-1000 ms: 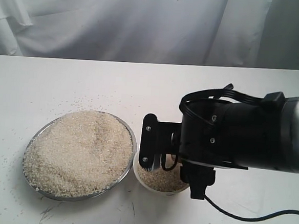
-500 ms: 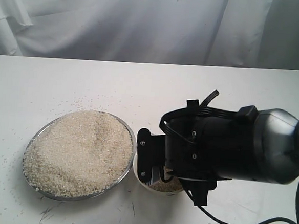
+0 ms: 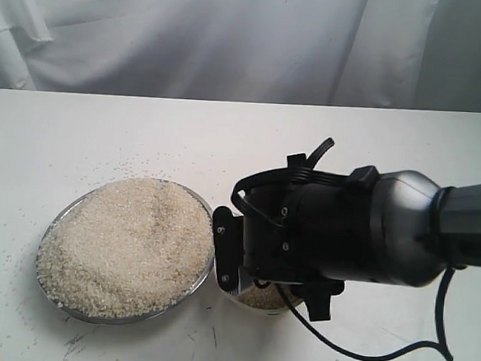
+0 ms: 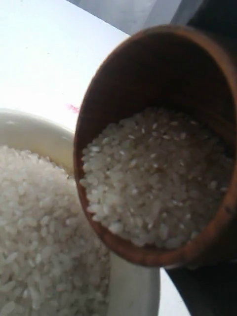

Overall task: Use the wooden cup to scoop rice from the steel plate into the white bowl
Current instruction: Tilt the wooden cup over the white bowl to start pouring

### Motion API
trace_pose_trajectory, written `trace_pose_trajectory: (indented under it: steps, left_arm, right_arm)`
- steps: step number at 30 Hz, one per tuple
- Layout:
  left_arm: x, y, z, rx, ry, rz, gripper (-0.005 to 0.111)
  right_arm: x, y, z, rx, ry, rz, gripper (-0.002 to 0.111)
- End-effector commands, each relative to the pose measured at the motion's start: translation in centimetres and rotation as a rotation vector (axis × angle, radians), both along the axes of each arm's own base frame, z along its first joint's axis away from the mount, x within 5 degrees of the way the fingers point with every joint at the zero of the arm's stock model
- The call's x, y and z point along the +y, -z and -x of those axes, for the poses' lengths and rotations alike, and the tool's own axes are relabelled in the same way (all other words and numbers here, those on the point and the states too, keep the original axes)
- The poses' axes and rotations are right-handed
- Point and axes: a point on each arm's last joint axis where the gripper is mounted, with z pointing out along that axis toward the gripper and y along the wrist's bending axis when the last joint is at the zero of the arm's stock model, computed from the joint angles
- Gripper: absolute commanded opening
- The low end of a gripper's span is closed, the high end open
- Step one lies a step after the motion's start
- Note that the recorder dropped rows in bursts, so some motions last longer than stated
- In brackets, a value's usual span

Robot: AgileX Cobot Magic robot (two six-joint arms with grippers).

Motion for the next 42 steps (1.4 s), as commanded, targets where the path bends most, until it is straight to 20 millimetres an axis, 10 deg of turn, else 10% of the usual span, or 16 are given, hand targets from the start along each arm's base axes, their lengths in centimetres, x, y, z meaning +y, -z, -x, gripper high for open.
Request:
trace_pose_trajectory:
  steps: [1, 42]
  left_arm:
    - [0.0, 0.1, 0.0, -0.006, -0.002, 0.001, 0.000]
    - [0.0, 0.1, 0.0, -0.006, -0.002, 0.001, 0.000]
  right_arm:
    - [0.9, -0.6, 0.0, -0.028, -0.031, -0.001, 0.000]
    - [1.0, -0.3, -0.4, -0.056, -0.105, 0.161, 0.000]
